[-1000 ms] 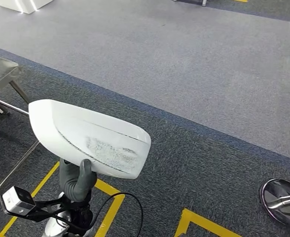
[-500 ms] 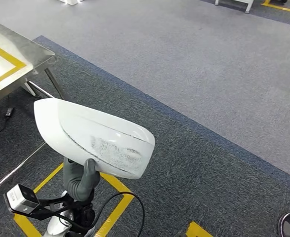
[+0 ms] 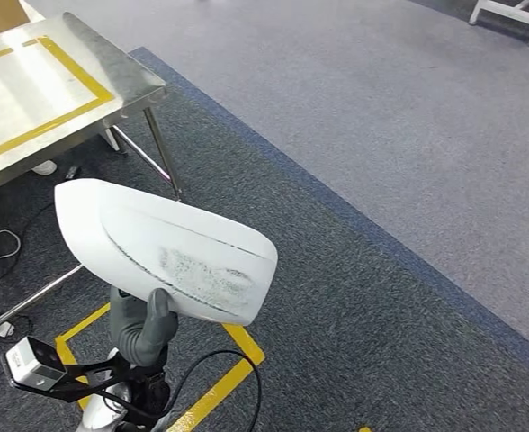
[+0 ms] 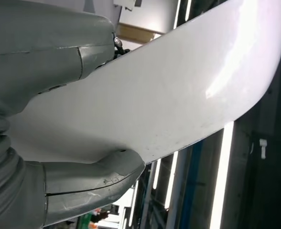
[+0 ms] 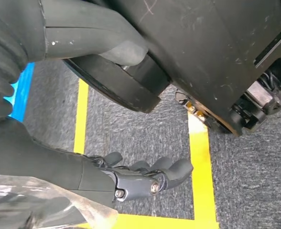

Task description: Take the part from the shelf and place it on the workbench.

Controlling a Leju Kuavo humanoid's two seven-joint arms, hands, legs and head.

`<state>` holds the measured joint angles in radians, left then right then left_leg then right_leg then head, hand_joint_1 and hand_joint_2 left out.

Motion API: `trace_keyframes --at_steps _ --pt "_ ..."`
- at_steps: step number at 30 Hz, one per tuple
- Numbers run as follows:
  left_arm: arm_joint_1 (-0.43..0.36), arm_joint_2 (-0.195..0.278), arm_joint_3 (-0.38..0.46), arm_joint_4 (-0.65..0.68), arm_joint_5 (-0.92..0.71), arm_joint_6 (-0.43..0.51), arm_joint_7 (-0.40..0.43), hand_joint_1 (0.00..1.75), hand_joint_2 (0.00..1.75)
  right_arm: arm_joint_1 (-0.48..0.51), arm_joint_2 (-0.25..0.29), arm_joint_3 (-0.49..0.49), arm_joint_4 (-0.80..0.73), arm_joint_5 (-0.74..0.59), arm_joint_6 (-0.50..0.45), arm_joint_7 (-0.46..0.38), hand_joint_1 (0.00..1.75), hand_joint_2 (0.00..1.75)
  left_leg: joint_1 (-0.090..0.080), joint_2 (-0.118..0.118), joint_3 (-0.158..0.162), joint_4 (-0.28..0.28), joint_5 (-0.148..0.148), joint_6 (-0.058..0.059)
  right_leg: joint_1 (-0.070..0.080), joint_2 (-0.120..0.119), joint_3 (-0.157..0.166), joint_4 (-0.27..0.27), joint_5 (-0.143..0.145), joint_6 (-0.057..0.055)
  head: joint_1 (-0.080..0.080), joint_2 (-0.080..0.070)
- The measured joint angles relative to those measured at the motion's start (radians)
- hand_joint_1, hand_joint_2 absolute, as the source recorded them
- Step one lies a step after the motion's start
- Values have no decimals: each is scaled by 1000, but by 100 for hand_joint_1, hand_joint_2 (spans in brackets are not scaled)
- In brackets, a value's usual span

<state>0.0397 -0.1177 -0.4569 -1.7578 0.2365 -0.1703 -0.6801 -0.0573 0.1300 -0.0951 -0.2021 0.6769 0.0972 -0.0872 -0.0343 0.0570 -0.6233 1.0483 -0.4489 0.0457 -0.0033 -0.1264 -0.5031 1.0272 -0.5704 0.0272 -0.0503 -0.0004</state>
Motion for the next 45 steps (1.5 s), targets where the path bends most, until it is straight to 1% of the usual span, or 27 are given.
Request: trace_keyframes --at_steps 1,3,5,7,8,9,11,13,15,16,18,20,22,23,25,26,28,29,31,33,35,37,38,40,42,44,45 --pt "1 0 0 0 0 0 0 175 175 -2 -1 0 -1 1 0 1 0 175 4 -13 6 -10 3 2 0 5 3 0 -5 4 1 0" --pt "-1 -2 0 0 0 0 0 175 175 -5 -2 2 -2 2 2 1 0 175 14 -37 20 -30 9 7 -1 56 -21 53 -36 10 5 0" --pt "-2 -3 0 1 0 0 1 175 175 -5 -3 4 -2 1 3 -1 0 175 17 -60 24 -33 8 11 -5 114 -89 176 -81 16 10 0" --pt "-1 -3 0 2 0 0 1 175 175 -11 -3 4 -2 0 3 -3 0 175 18 -87 26 -31 5 12 -7 126 -147 254 -84 24 13 0" --pt "0 -3 0 2 0 0 1 175 175 -13 -3 4 -2 0 4 -4 0 175 19 -102 28 -30 3 10 -9 127 -152 243 -58 28 14 0" --pt "0 -3 0 3 0 0 1 175 175 -13 -3 4 -2 0 5 -3 0 175 21 -118 31 -26 0 7 -12 132 -140 196 -14 31 15 0" --pt "-1 -3 0 3 0 0 1 175 175 -9 -3 4 -1 0 8 0 0 175 25 -149 32 -14 -10 -4 -21 175 -96 83 50 37 17 0" --pt "-2 -3 -1 4 1 0 2 175 175 -8 -3 4 0 1 11 5 0 175 27 -173 22 -3 -13 -16 -25 214 -66 25 53 29 19 0" --pt "-3 -3 -1 5 2 0 3 175 175 -10 -2 5 0 2 12 13 0 175 29 -195 13 -2 -10 -27 -25 206 -55 13 45 14 19 0" --pt "-2 -2 -1 5 2 0 3 175 175 -12 -2 5 0 3 12 16 0 175 29 -189 11 0 -11 -32 -26 193 -51 9 46 7 19 0" --pt "-4 -2 0 5 3 1 3 175 175 -10 -1 5 0 5 12 21 0 175 26 -141 -11 46 -35 -43 -28 164 -40 1 46 -4 12 0" --pt "-5 -2 0 5 3 2 3 175 175 -7 -1 5 0 6 12 23 0 175 29 -84 -71 164 -87 -53 -25 132 -31 -1 40 -12 5 0" --pt "-3 0 0 6 3 3 3 175 175 -6 -2 5 0 6 12 25 0 175 34 -68 -127 263 -111 -57 -24 101 -25 -1 33 -13 5 0" --pt "-2 0 0 6 3 3 3 175 175 -6 -2 5 0 7 11 25 0 175 36 -66 -132 266 -95 -57 -24 88 -20 -1 28 -12 5 0" --pt "-2 1 0 6 3 3 2 175 175 -7 -3 5 0 8 11 27 0 175 35 -47 -88 167 -21 -50 -24 63 -4 -1 16 -8 5 0" --pt "-3 1 0 6 3 3 2 175 175 -7 -3 5 0 8 11 29 0 175 29 -21 -58 107 7 -45 -22 51 2 -2 9 -5 5 0" --pt "-5 1 0 6 1 5 0 175 175 -5 -3 5 0 9 11 30 0 175 16 20 -18 24 21 -31 -15 30 13 -5 -1 3 5 0" --pt "-5 0 1 6 0 5 -1 175 175 -5 -3 5 0 10 11 31 0 175 11 25 -15 15 12 -25 -12 18 17 -8 -4 8 5 0" --pt "-4 0 1 6 -2 6 -3 175 175 -9 -4 5 -1 11 11 32 0 175 14 2 -12 3 9 -15 -10 3 28 -16 -10 16 6 0" --pt "-5 -1 1 6 -3 7 -5 175 175 -11 -5 6 -2 11 13 33 0 175 22 -23 -3 -9 10 -5 -12 45 18 14 -33 23 11 0" --pt "-8 -2 1 5 -4 7 -6 175 175 -10 -5 6 -2 10 14 30 0 175 25 -48 3 -13 8 5 -13 107 -46 129 -81 25 17 0" --pt "-6 -2 1 6 -4 7 -6 175 175 -16 -5 5 -2 9 13 27 0 175 23 -74 4 -13 4 10 -11 124 -122 246 -110 26 20 0" --pt "-5 -2 1 6 -4 7 -6 175 175 -19 -6 5 -2 8 13 27 0 175 22 -89 6 -12 3 11 -10 126 -141 260 -96 25 20 0" --pt "-4 -2 1 6 -6 12 -8 175 175 -20 -6 5 -2 10 12 30 0 175 22 -123 13 -10 0 8 -11 137 -124 178 -13 23 20 0" --pt "-4 -2 1 6 -9 19 -13 175 175 -16 -6 6 -2 11 11 33 0 175 23 -154 14 -5 -4 1 -17 182 -82 64 47 20 20 0" --pt "-3 -2 1 5 -11 23 -17 175 175 -12 -5 6 -2 10 10 34 0 175 25 -176 8 -2 -4 -9 -18 210 -57 15 46 14 19 0" --pt "-1 -2 1 5 -12 25 -18 175 175 -13 -5 6 -2 10 9 34 0 175 27 -186 4 -2 -2 -15 -17 205 -49 5 44 9 19 0"
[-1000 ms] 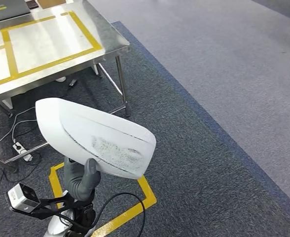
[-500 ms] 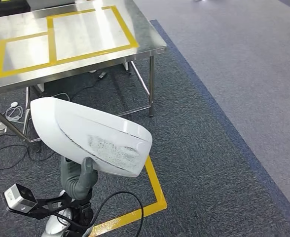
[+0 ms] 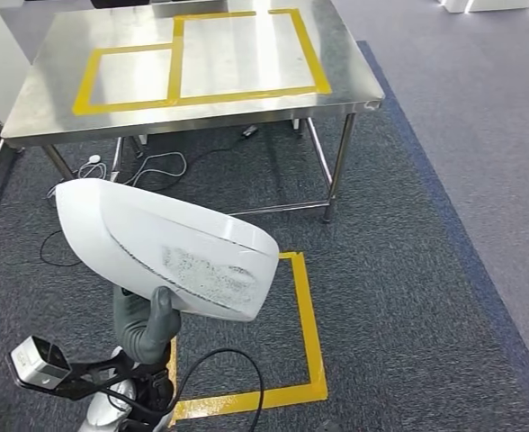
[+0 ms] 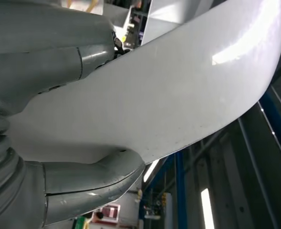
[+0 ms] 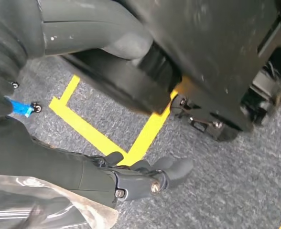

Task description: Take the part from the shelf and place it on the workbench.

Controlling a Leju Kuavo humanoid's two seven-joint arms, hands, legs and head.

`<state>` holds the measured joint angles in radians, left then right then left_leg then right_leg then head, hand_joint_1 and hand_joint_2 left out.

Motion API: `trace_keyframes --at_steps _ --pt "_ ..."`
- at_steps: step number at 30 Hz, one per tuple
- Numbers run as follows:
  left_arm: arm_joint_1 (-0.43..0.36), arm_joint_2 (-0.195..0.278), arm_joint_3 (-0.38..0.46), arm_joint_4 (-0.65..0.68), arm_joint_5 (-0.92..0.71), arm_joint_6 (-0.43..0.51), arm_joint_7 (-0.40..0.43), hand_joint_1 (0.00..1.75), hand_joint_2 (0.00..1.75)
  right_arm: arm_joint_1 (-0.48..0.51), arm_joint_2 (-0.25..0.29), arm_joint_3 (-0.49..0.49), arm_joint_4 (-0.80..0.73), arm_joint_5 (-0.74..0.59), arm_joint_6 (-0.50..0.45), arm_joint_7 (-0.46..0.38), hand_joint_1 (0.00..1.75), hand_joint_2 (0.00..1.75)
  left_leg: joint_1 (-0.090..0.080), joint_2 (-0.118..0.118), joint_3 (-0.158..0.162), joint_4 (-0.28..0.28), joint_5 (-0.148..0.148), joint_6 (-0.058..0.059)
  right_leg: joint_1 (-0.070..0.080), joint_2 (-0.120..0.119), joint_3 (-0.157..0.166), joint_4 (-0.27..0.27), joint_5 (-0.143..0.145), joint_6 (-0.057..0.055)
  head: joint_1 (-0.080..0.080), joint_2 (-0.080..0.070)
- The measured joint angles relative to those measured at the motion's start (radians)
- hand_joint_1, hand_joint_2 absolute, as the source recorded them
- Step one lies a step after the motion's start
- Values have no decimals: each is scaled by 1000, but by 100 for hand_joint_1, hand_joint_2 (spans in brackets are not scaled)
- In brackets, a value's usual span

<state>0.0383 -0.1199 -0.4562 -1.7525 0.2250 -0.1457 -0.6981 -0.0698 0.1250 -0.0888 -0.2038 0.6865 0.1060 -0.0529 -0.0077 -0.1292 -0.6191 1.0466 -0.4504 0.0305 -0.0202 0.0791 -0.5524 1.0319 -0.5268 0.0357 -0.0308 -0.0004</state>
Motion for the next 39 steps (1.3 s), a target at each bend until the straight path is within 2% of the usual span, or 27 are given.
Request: trace_keyframes --at_steps 1,2,3,5,7,8,9,11,12,13,14,17,18,19,20,22,23,24,26,27,28,29,33,35,37,38,39 --pt "2 0 0 0 -1 2 -1 175 175 0 2 0 0 -3 -2 0 0 175 1 -4 -2 -1 1 -6 -1 -10 6 -4 0 -7 1 0" --pt "3 0 0 -1 -2 6 -1 175 175 0 4 0 0 -8 -8 1 0 175 -1 8 -4 4 -3 -12 -3 -19 10 -8 1 -12 -1 0" --pt "4 0 0 -3 -4 11 -2 175 175 1 6 0 0 -14 -15 3 0 175 -3 30 -12 22 -14 -19 -6 -28 16 -13 2 -18 -6 0" --pt "6 0 0 -6 -9 22 -3 175 175 7 8 -1 0 -26 -30 8 0 175 -1 89 -58 120 -60 -32 -7 -48 27 -18 -1 -26 -14 0" --pt "10 0 1 -6 -10 28 -3 175 175 10 8 -3 0 -31 -36 11 0 175 8 114 -121 241 -101 -41 -6 -65 34 -18 -8 -29 -16 0" --pt "13 0 1 -7 -11 30 -3 175 175 11 8 -3 0 -32 -36 12 0 175 11 117 -138 267 -98 -43 -6 -71 38 -18 -12 -29 -16 0" --pt "14 0 1 -7 -11 31 -3 175 175 11 9 -3 0 -32 -37 13 0 175 13 118 -134 254 -75 -44 -6 -76 43 -18 -16 -27 -16 0" --pt "15 0 1 -9 -12 32 -3 175 175 11 10 -3 0 -32 -40 14 0 175 15 120 -82 140 -1 -40 -7 -81 58 -18 -27 -21 -16 0" --pt "15 0 1 -11 -13 33 -3 175 175 11 11 -3 0 -32 -42 14 0 175 12 121 -52 81 23 -35 -6 -83 62 -18 -33 -16 -16 0" --pt "15 0 1 -13 -13 34 -3 175 175 10 11 -3 0 -32 -44 15 0 175 10 122 -30 37 30 -29 -5 -85 63 -19 -38 -11 -16 0" --pt "15 0 1 -15 -13 34 -3 175 175 10 12 -3 0 -33 -45 16 0 175 7 122 -19 16 24 -23 -4 -86 61 -20 -41 -7 -15 0" --pt "17 -1 3 -23 -10 30 -4 175 175 7 13 -3 0 -33 -45 20 0 175 7 120 -6 -5 10 -7 -3 -90 66 -29 -48 9 -15 0" --pt "17 -2 3 -25 -9 29 -5 175 175 6 13 -3 0 -33 -45 21 0 175 9 120 0 -12 9 -1 -3 -90 60 -14 -59 13 -14 0" --pt "18 -3 3 -27 -8 28 -5 175 175 6 12 -3 0 -33 -44 21 0 175 11 121 6 -18 9 4 -2 -87 42 22 -78 16 -12 0" --pt "18 -3 3 -28 -7 27 -5 175 175 6 12 -4 0 -34 -44 21 0 175 11 121 8 -19 7 9 -2 -85 9 79 -102 16 -11 0" --pt "19 -4 3 -28 -5 27 -5 175 175 0 12 -5 0 -36 -43 19 0 175 9 122 11 -19 2 16 0 -82 -75 208 -140 17 -9 0" --pt "20 -4 3 -28 -4 27 -5 175 175 -3 12 -6 0 -37 -43 18 0 175 7 122 15 -19 -1 18 0 -82 -103 241 -136 17 -9 0" --pt "21 -4 3 -28 -2 27 -5 175 175 -6 12 -7 0 -37 -43 17 0 175 6 120 20 -19 -5 19 1 -82 -113 238 -111 16 -9 0" --pt "21 -4 3 -28 0 27 -5 175 175 -4 12 -7 0 -36 -41 19 0 175 5 116 34 -18 -15 16 1 -82 -81 134 -24 12 -8 0" --pt "21 -4 4 -28 0 27 -5 175 175 -2 12 -7 0 -36 -41 20 0 175 3 114 40 -17 -20 13 2 -82 -59 74 9 9 -8 0" --pt "21 -4 4 -28 0 27 -5 175 175 1 12 -7 0 -36 -39 21 0 175 1 113 42 -14 -24 8 3 -81 -38 28 28 6 -8 0" --pt "21 -5 4 -28 0 27 -5 175 175 2 12 -7 0 -36 -38 20 0 175 0 112 42 -13 -27 3 4 -79 -26 2 33 3 -8 0" --pt "21 -5 4 -29 2 27 -5 175 175 3 14 -8 0 -36 -33 20 0 175 2 115 37 2 -39 -17 2 -75 -13 -13 30 -11 -9 0" --pt "21 -5 4 -29 3 27 -5 175 175 4 15 -8 0 -36 -32 20 0 175 6 117 -1 85 -84 -31 -2 -79 -6 -16 28 -20 -12 0" --pt "22 -4 4 -29 7 27 -5 175 175 5 15 -9 0 -37 -31 19 0 175 12 118 -66 214 -133 -40 -2 -82 -2 -16 24 -25 -13 0" --pt "23 -3 4 -29 8 28 -5 175 175 6 15 -9 0 -37 -31 19 0 175 15 118 -89 255 -140 -43 -2 -82 0 -16 22 -25 -13 0" --pt "24 -2 5 -29 9 28 -5 175 175 6 15 -9 0 -37 -30 19 0 175 17 119 -97 261 -126 -44 -3 -82 4 -16 19 -25 -13 0"
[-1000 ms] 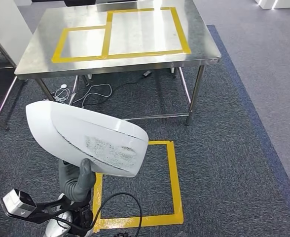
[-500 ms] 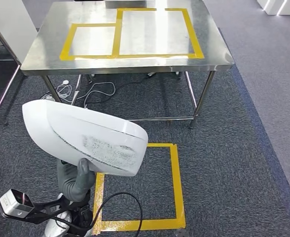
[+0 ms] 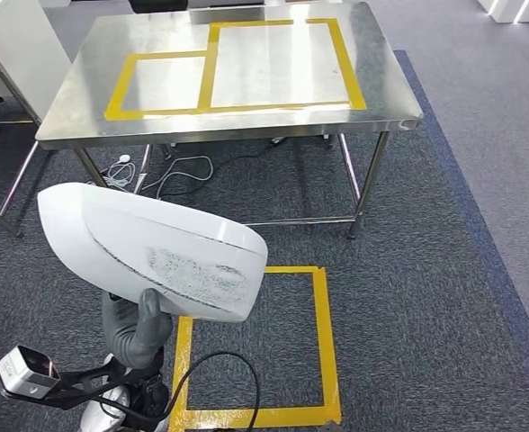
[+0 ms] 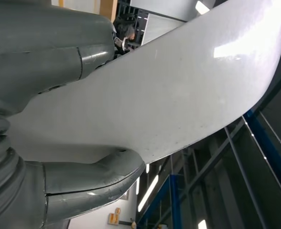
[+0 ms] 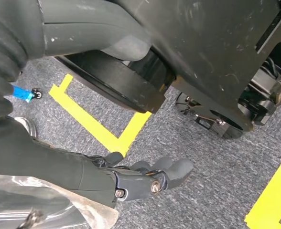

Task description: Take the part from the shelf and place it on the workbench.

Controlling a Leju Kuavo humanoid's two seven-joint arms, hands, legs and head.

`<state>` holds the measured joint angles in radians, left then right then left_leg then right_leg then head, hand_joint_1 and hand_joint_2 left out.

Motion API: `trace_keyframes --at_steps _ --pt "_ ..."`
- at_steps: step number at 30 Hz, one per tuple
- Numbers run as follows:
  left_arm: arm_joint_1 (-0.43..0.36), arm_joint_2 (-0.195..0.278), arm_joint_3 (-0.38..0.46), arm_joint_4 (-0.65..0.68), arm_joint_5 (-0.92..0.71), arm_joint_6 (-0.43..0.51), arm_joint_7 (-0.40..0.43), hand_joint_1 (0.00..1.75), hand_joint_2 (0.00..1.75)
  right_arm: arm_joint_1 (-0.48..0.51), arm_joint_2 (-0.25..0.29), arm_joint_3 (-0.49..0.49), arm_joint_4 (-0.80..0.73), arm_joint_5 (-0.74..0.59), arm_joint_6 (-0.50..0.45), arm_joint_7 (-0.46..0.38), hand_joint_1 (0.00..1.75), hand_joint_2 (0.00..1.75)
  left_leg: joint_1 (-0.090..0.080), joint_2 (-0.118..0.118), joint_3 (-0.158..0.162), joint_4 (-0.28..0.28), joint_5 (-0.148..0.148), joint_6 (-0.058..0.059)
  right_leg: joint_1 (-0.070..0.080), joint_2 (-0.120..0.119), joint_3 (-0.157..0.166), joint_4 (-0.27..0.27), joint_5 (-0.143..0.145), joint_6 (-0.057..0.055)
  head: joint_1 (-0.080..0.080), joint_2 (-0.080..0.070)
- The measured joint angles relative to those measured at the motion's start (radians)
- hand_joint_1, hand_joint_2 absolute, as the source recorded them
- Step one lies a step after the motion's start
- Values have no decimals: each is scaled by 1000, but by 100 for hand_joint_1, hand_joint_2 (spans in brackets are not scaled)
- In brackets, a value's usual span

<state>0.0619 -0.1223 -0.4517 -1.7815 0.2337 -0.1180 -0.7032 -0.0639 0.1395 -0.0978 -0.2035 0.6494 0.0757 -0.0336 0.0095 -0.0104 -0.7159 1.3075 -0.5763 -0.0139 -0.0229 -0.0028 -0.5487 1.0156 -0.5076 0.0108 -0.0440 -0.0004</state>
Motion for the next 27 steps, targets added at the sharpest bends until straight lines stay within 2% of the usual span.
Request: trace_keyframes --at_steps 1,3,4,5,8,10,11,13,14,15,16,18,19,20,21,24,25,27 --pt "0 1 0 0 0 0 0 175 175 0 0 0 0 0 0 0 0 175 2 1 11 -32 31 0 -1 1 5 0 -3 1 0 0" --pt "0 1 0 0 0 0 0 175 175 1 0 -1 0 0 2 -2 0 175 2 2 65 -156 105 3 -1 2 14 0 -11 7 0 0" --pt "-1 1 0 -1 0 0 0 175 175 1 0 -2 0 0 3 -3 0 175 1 3 89 -213 123 6 0 3 16 1 -15 13 0 0" --pt "-1 1 0 -2 0 1 0 175 175 1 0 -2 0 -1 3 -4 0 175 -2 4 103 -246 128 10 1 2 16 1 -17 18 1 0" --pt "0 0 2 -4 -1 1 0 175 175 0 0 -3 0 -1 4 -7 0 175 -4 4 109 -267 117 27 2 0 15 -5 -20 37 3 0" --pt "-1 -3 4 -6 -1 0 0 175 175 -2 0 -3 0 -1 5 -8 0 175 -1 5 118 -276 118 41 1 0 2 24 -43 46 6 0" --pt "-2 -4 5 -6 -1 -1 0 175 175 -2 -1 -4 0 -2 5 -9 0 175 0 5 123 -279 117 47 1 1 -21 71 -66 48 9 0" --pt "-2 -6 7 -7 -1 -1 0 175 175 -7 -2 -5 0 -3 5 -12 0 175 -3 7 124 -279 114 54 4 2 -92 209 -122 48 14 0" --pt "-1 -6 8 -7 -1 -1 0 175 175 -10 -3 -5 0 -3 5 -13 0 175 -5 8 125 -279 112 56 5 2 -123 263 -134 48 14 0" --pt "0 -6 9 -7 -1 -1 0 175 175 -13 -3 -6 -1 -4 5 -13 0 175 -8 8 127 -279 111 58 6 2 -138 285 -128 47 14 0" --pt "0 -6 10 -7 -1 -1 0 175 175 -14 -3 -6 -1 -3 5 -13 0 175 -9 6 131 -279 109 58 7 2 -132 265 -101 44 15 0" --pt "0 -6 13 -7 -1 -1 0 175 175 -11 -3 -7 0 -3 7 -10 0 175 -11 3 140 -279 103 57 8 2 -79 141 -24 36 15 0" --pt "-1 -7 15 -7 -1 -2 0 175 175 -9 -3 -7 0 -2 10 -9 0 175 -14 1 142 -277 100 53 9 2 -51 77 0 32 15 0" --pt "-1 -7 16 -7 -1 -3 0 175 175 -6 -3 -7 0 -3 13 -9 0 175 -16 0 141 -275 98 49 10 3 -31 33 11 28 15 0" --pt "-1 -8 17 -7 -1 -5 0 175 175 -4 -3 -7 0 -3 16 -9 0 175 -17 0 139 -274 98 45 12 4 -21 14 9 24 14 0" --pt "-3 -8 18 -7 0 -7 0 175 175 -1 -2 -8 0 -4 21 -10 0 175 -18 2 135 -268 92 31 9 7 -14 4 7 12 13 0" --pt "-4 -8 18 -7 0 -8 0 175 175 -1 -2 -8 0 -4 23 -9 0 175 -17 3 128 -249 79 25 7 6 -10 1 7 8 10 0" --pt "-5 -8 18 -7 0 -8 0 175 175 -1 -2 -8 0 -3 25 -9 0 175 -13 4 85 -152 30 12 4 3 -4 -1 5 1 6 0"
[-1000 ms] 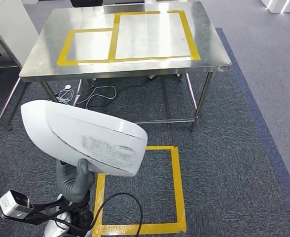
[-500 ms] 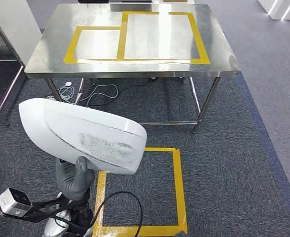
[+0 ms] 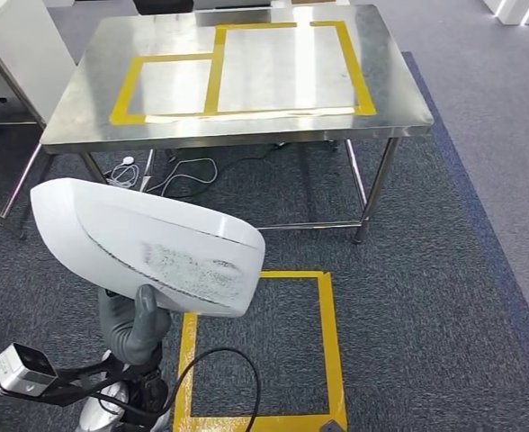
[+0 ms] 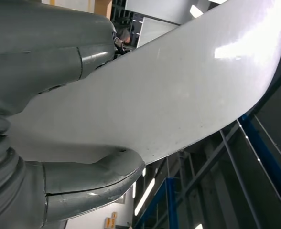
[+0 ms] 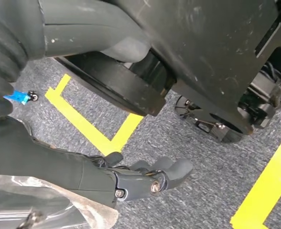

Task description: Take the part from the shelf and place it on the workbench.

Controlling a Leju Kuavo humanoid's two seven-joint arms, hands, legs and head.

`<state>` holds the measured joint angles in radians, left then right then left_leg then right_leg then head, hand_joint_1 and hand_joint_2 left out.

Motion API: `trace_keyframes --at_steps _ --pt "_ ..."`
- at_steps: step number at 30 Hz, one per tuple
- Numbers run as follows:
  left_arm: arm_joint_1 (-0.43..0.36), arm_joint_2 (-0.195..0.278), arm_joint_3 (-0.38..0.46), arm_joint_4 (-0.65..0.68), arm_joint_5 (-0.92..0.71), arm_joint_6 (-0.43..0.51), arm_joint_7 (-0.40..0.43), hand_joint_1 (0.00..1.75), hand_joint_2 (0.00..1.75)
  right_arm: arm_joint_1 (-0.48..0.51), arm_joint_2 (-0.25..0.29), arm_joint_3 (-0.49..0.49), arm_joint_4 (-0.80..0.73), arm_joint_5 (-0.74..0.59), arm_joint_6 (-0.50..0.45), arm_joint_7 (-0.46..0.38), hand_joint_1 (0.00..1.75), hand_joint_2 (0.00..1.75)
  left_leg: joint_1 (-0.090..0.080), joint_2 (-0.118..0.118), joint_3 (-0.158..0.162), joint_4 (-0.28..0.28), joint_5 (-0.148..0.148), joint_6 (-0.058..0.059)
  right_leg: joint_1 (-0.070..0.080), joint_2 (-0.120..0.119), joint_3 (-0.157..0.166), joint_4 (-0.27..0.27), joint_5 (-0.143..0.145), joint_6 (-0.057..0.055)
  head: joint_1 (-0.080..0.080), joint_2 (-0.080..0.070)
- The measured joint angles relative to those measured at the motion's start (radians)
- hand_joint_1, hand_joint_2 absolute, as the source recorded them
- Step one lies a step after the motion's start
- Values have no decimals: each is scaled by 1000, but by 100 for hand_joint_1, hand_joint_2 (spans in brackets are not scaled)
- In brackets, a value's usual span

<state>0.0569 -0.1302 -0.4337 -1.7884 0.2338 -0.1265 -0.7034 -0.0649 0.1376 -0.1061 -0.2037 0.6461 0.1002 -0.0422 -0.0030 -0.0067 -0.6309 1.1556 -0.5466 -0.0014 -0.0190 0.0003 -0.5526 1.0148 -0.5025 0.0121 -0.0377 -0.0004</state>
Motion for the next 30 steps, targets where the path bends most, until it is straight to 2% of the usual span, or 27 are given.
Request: trace_keyframes --at_steps 2,3,4,6,7,8,9,11,13,14,15,17,18,19,20,22,23,24,25,28,30 --pt "1 1 0 0 3 -1 0 175 175 1 -1 0 0 0 2 2 0 175 5 0 -63 123 -43 -8 0 -1 2 0 -4 -4 -1 0" --pt "1 1 1 1 5 -1 0 175 175 1 -1 0 0 0 4 3 0 175 7 0 -81 153 -42 -10 0 -1 4 0 -6 -5 -1 0" --pt "1 1 1 1 8 -3 0 175 175 1 -1 0 0 -1 6 4 0 175 9 0 -83 147 -22 -10 0 0 7 0 -8 -5 -1 0" --pt "1 0 2 1 12 -6 0 175 175 1 -1 0 0 -1 8 6 0 175 10 0 -37 36 55 -6 0 1 18 0 -15 -1 -1 0" --pt "0 0 2 1 13 -7 0 175 175 0 -1 0 0 -1 9 7 0 175 10 1 -9 -24 81 -3 0 2 21 -2 -18 2 -1 0" --pt "-2 -1 3 1 13 -8 0 175 175 0 -1 0 0 -1 9 7 0 175 8 1 15 -76 93 2 1 2 23 -2 -22 7 -1 0" --pt "-3 -2 3 1 14 -9 0 175 175 0 -1 -1 0 -1 9 7 0 175 6 2 27 -102 91 7 2 1 22 -3 -24 13 -1 0" --pt "-4 -5 5 2 14 -9 0 175 175 -1 -2 -1 0 -1 8 6 0 175 2 1 32 -117 80 17 4 -1 23 -7 -25 26 0 0" --pt "-4 -7 7 2 14 -10 0 175 175 -2 -2 -1 0 -1 9 6 0 175 6 0 40 -126 79 28 3 -3 20 -3 -32 36 2 0" --pt "-5 -8 7 2 14 -10 0 175 175 -3 -2 -1 0 -2 9 7 0 175 8 1 47 -131 78 34 3 -2 9 21 -46 39 5 0" --pt "-5 -9 7 2 14 -10 0 175 175 -3 -2 -2 0 -3 10 6 0 175 9 2 53 -134 76 39 3 -2 -15 67 -66 41 8 0" --pt "-5 -10 7 2 14 -11 0 175 175 -8 -4 -3 0 -6 11 4 0 175 6 3 58 -135 71 47 5 -1 -91 200 -110 42 12 0" --pt "-4 -10 8 3 14 -12 0 175 175 -12 -5 -4 0 -7 12 2 0 175 4 4 60 -134 68 49 6 -1 -125 251 -118 41 13 0" --pt "-4 -10 8 3 15 -13 0 175 175 -15 -5 -5 0 -8 12 0 0 175 2 4 64 -134 64 51 7 -1 -145 271 -108 40 12 0" --pt "-4 -10 8 3 15 -14 0 175 175 -16 -5 -6 0 -8 13 -1 0 175 1 2 70 -134 59 52 8 -1 -145 254 -78 37 13 0" --pt "-4 -11 8 4 15 -15 0 175 175 -12 -5 -6 0 -6 14 -1 0 175 -2 -1 86 -135 47 49 10 -1 -101 139 5 30 13 0" --pt "-4 -11 8 4 15 -15 0 175 175 -10 -5 -6 0 -5 14 0 0 175 -4 -2 91 -133 41 45 11 0 -73 81 30 25 12 0" --pt "-5 -11 8 4 15 -16 0 175 175 -7 -6 -7 0 -5 16 0 0 175 -5 -3 92 -132 37 41 13 0 -52 39 37 21 12 0" --pt "-5 -11 8 4 15 -16 0 175 175 -5 -6 -7 0 -4 16 -1 0 175 -7 -3 90 -132 34 37 15 1 -42 22 30 17 11 0" --pt "-5 -12 8 3 15 -16 1 175 175 -3 -4 -8 0 -4 18 -3 0 175 -7 0 93 -129 25 24 11 5 -27 1 18 6 8 0" --pt "-8 -14 8 3 15 -17 0 175 175 -3 -3 -9 0 -3 18 -2 0 175 -5 1 70 -66 -7 11 4 3 -11 -7 12 -4 3 0"
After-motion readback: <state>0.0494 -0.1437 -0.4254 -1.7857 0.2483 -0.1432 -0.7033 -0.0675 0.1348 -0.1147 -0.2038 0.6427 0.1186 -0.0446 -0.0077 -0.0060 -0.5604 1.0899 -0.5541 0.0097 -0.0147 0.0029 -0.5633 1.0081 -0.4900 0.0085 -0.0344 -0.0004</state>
